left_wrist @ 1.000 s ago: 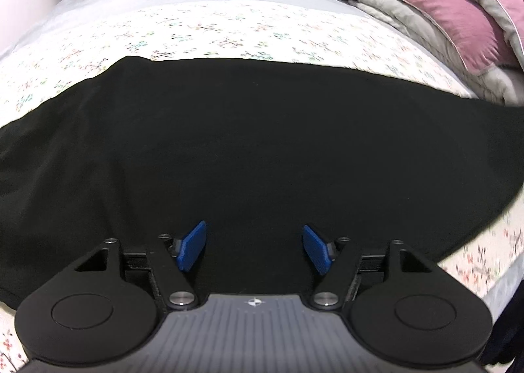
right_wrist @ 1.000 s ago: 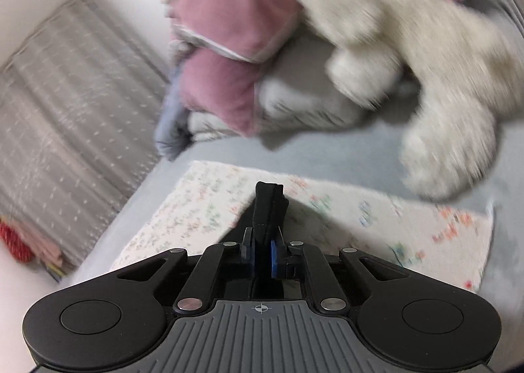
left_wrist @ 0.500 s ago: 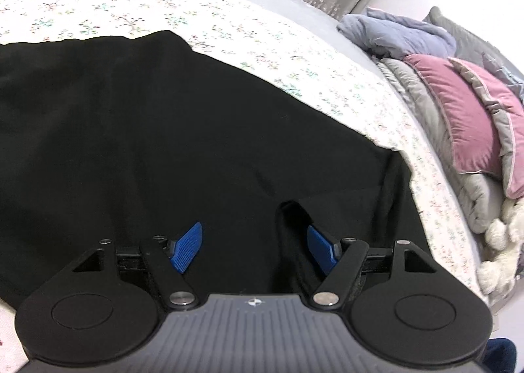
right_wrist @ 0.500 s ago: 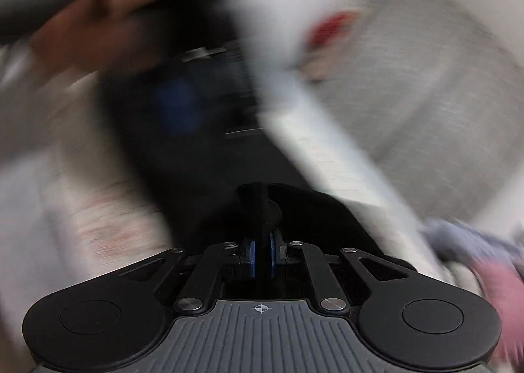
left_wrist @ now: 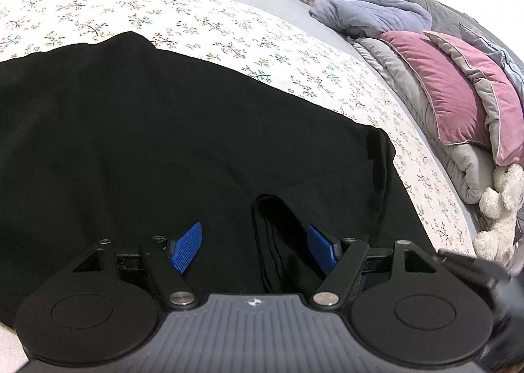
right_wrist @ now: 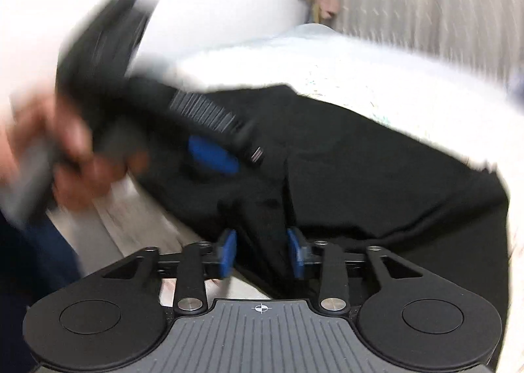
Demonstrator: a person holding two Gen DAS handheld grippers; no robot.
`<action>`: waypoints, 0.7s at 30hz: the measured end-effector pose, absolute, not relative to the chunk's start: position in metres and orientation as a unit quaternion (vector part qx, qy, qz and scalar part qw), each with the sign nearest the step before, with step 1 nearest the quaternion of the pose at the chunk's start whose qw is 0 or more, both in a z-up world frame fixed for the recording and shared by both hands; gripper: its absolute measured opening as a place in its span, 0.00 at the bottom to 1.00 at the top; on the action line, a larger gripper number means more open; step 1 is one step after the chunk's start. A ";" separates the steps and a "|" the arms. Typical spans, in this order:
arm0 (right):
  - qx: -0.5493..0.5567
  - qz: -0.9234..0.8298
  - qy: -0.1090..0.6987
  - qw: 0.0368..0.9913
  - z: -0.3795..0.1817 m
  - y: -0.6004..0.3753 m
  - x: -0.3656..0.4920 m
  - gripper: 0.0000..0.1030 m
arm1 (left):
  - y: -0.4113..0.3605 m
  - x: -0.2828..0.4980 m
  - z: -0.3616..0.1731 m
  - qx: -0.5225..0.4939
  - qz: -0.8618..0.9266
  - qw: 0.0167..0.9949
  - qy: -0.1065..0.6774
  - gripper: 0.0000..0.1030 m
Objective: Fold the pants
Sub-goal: 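Grasp the trouser waistband with the left gripper while the right gripper moves beside it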
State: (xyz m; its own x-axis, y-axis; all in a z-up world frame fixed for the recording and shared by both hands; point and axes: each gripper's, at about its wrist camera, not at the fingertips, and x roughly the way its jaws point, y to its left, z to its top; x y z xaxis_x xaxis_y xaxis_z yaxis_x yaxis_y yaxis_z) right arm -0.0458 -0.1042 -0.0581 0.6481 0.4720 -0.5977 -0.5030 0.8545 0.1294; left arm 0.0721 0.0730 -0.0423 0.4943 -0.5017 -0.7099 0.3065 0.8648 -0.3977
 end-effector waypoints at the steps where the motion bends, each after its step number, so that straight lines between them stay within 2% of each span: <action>1: 0.034 0.271 0.331 0.903 -0.051 -0.121 -0.040 0.55 | 0.074 0.073 -0.044 -0.112 -0.236 0.857 0.445 0.83; 3: 0.130 0.267 0.351 0.888 -0.047 -0.152 -0.026 0.63 | 0.076 0.072 -0.044 -0.113 -0.239 0.856 0.444 0.83; 6: 0.219 0.197 0.417 0.860 -0.065 -0.183 -0.002 0.63 | 0.074 0.070 -0.044 -0.110 -0.247 0.855 0.443 0.83; 9: 0.295 0.190 0.422 0.836 -0.080 -0.188 0.014 0.63 | 0.069 0.069 -0.045 -0.101 -0.261 0.852 0.443 0.83; 13: 0.296 0.212 0.411 0.836 -0.069 -0.166 0.054 0.64 | 0.066 0.068 -0.045 -0.088 -0.272 0.849 0.444 0.83; 16: 0.293 0.216 0.322 0.874 -0.041 -0.148 0.085 0.64 | 0.068 0.069 -0.044 -0.091 -0.276 0.847 0.445 0.83; 18: 0.306 0.210 0.278 0.886 -0.029 -0.146 0.095 0.73 | 0.071 0.071 -0.045 -0.097 -0.280 0.845 0.445 0.83; 21: 0.304 0.210 0.306 0.877 -0.031 -0.140 0.103 0.75 | 0.075 0.071 -0.045 -0.102 -0.282 0.843 0.446 0.83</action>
State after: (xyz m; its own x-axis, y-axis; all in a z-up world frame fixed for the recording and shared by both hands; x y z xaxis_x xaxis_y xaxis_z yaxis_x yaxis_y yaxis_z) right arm 0.1030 -0.1403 -0.0307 0.7243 0.5544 -0.4099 -0.1813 0.7268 0.6625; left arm 0.0713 0.0746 -0.0449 0.4428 -0.5664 -0.6951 0.3839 0.8203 -0.4239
